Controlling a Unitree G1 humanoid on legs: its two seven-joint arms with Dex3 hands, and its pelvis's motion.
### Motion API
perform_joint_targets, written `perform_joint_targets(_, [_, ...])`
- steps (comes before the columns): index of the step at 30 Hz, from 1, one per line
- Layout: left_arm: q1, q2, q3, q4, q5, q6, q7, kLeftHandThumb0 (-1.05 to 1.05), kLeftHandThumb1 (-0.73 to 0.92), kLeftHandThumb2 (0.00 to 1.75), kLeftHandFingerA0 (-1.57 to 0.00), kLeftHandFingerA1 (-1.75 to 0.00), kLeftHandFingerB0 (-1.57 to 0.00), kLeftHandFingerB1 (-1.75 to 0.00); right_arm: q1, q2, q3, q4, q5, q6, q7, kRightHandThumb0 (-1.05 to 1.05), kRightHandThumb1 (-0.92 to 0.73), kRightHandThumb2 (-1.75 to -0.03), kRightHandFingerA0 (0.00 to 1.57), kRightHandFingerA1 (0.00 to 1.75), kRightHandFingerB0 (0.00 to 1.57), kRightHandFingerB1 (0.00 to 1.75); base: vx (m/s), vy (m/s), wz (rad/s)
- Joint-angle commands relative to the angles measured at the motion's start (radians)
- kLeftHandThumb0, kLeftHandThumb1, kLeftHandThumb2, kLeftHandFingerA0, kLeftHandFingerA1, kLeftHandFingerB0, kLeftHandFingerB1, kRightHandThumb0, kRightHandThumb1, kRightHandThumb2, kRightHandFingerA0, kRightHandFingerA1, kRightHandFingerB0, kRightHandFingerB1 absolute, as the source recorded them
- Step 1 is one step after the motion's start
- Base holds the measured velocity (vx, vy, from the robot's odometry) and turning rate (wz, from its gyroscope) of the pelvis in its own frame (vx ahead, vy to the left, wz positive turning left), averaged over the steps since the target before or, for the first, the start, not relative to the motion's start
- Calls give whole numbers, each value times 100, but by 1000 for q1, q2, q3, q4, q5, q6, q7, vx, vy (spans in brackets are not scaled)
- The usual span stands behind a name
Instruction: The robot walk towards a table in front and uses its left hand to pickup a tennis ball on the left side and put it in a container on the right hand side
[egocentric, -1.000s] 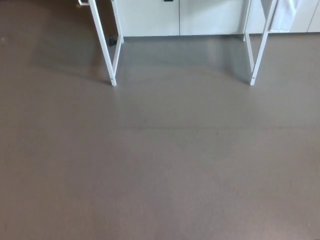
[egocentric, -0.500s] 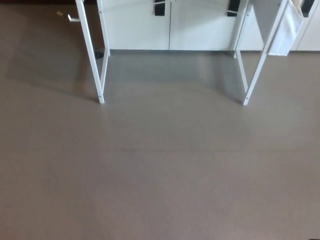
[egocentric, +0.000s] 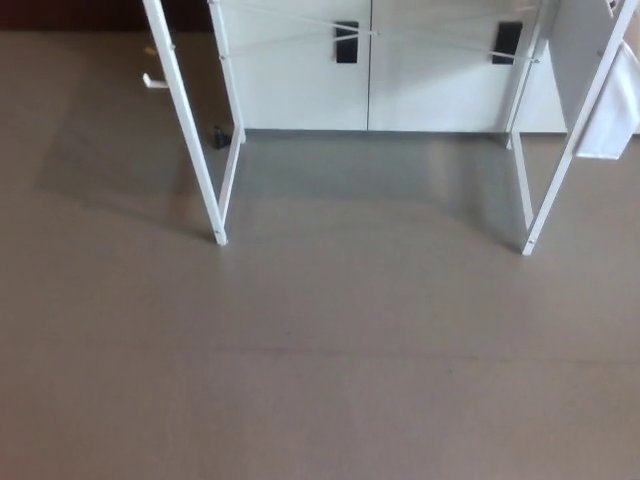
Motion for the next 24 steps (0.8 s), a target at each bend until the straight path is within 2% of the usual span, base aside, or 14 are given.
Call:
perform_joint_targets(1, [11, 12, 1, 20, 10, -18, 3, 14, 36, 71, -42, -84, -30, -63, 12, -6, -9, 27, 9, -35, 1, 4, -61, -57, 30, 53, 32, 45, 225, 92, -20])
perform_joint_targets(3, [21, 13, -3, 22, 18, -27, 7, 13, 36, 71, -42, -82, -30, -64, 24, -4, -10, 26, 13, -49, 8, 5, -61, -57, 30, 55, 32, 46, 325, 130, -15])
perform_joint_targets(4, [27, 15, -5, 22, 23, -30, 10, 13, 31, 79, -46, -79, -29, -63, 33, -4, -8, 19, 11, -55, 8, 5, -61, -57, 30, 53, 32, 46, 412, 156, -1])
perform_joint_targets(7, [17, 20, -4, 42, 20, -33, 5, 14, 30, 78, -46, -81, -29, -64, 39, -5, -3, 9, 0, -50, -2, 5, -61, -57, 31, 53, 33, 46, 358, 140, -7])
perform_joint_targets(8, [18, 20, -3, 53, 18, -47, -4, 13, 30, 78, -46, -82, -29, -64, 46, -8, 1, 0, -7, -40, -4, 3, -43, -86, 24, 57, 25, 55, 256, 120, 10])
perform_joint_targets(12, [9, 21, -1, 67, 11, -49, -12, 14, 29, 81, -49, -83, -29, -65, 50, -18, 11, -14, -17, -22, 3, -2, -44, -87, 21, 56, 25, 55, 263, 44, 9])
perform_joint_targets(13, [7, 27, -10, 76, 31, -57, 5, 11, 29, 77, -51, -82, -32, -64, 50, -14, 5, -17, -2, -18, 18, 0, -63, -58, 27, 49, 32, 45, 256, -34, 6])
perform_joint_targets(15, [3, 26, -5, 86, 21, -67, -5, 15, 31, 78, -48, -81, -30, -64, 49, -10, 1, -13, 5, -22, 22, 1, -63, -58, 26, 49, 31, 46, 216, -78, 11])
perform_joint_targets(16, [3, 27, -5, 84, 20, -65, -6, 15, 36, 70, -43, -84, -32, -64, 49, -10, 3, -14, 3, -21, 22, 0, -63, -58, 26, 50, 31, 46, 250, -132, 11])
perform_joint_targets(17, [6, 28, -5, 77, 20, -58, -3, 12, 30, 77, -49, -83, -32, -64, 50, -13, 8, -11, -7, -30, 20, -1, -44, -86, 23, 57, 24, 55, 253, -155, 20])
perform_joint_targets(21, [6, 28, -6, 87, 21, -53, 1, 12, 30, 78, -48, -81, -30, -63, 52, -8, 3, 8, 2, -49, 24, 2, -43, -86, 23, 58, 25, 56, 259, -297, 15])
perform_joint_targets(22, [3, 28, -6, 93, 23, -55, 2, 13, 36, 69, -43, -84, -32, -63, 47, -9, 5, 19, -3, -59, 22, 1, -43, -86, 25, 59, 26, 56, 225, -161, 7])
perform_joint_targets(24, [-10, 35, -6, 129, 26, -73, -4, 12, 35, 69, -44, -85, -33, -65, 45, -10, 10, 23, -8, -57, 22, 0, -44, -86, 25, 59, 26, 56, 263, -60, 0])
